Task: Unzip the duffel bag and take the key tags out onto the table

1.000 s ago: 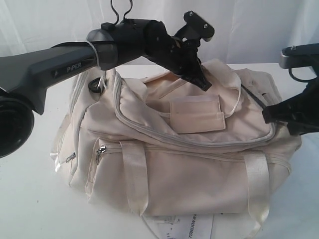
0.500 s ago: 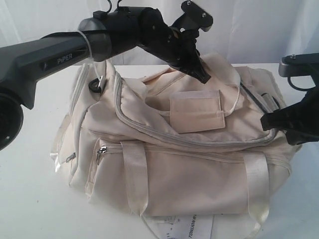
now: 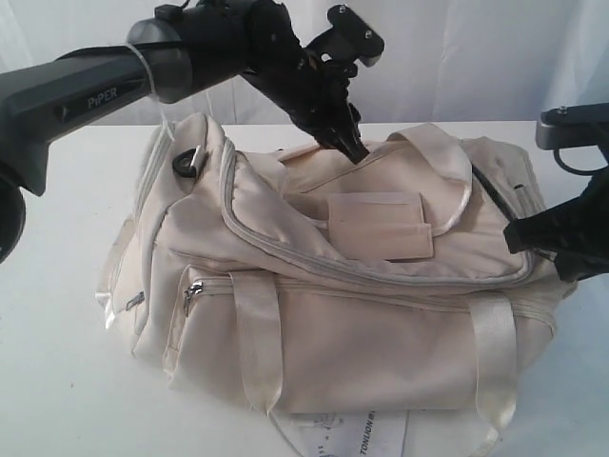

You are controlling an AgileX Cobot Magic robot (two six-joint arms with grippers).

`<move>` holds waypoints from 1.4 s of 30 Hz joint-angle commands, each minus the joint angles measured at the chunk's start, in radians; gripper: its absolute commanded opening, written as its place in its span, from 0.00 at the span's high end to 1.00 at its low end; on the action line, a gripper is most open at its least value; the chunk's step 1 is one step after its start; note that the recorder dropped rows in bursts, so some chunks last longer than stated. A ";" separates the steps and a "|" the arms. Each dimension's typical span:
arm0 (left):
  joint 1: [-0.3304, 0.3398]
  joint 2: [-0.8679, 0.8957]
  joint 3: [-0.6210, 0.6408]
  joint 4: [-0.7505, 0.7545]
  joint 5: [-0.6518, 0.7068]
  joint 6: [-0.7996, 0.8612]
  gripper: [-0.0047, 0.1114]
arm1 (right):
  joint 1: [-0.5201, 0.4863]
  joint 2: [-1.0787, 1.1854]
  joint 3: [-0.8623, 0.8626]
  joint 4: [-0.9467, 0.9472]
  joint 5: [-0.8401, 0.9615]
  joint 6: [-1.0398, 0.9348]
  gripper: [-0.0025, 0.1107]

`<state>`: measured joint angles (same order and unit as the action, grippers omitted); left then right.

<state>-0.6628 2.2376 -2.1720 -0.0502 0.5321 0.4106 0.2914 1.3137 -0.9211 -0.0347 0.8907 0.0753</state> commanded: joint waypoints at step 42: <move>-0.159 0.002 -0.006 -0.185 -0.064 0.480 0.48 | -0.001 -0.037 -0.061 -0.010 -0.001 0.331 0.98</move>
<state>-0.8217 2.2247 -2.1738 -0.1895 0.4938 0.9036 0.2914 1.2864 -0.9768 -0.0385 0.8888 0.4008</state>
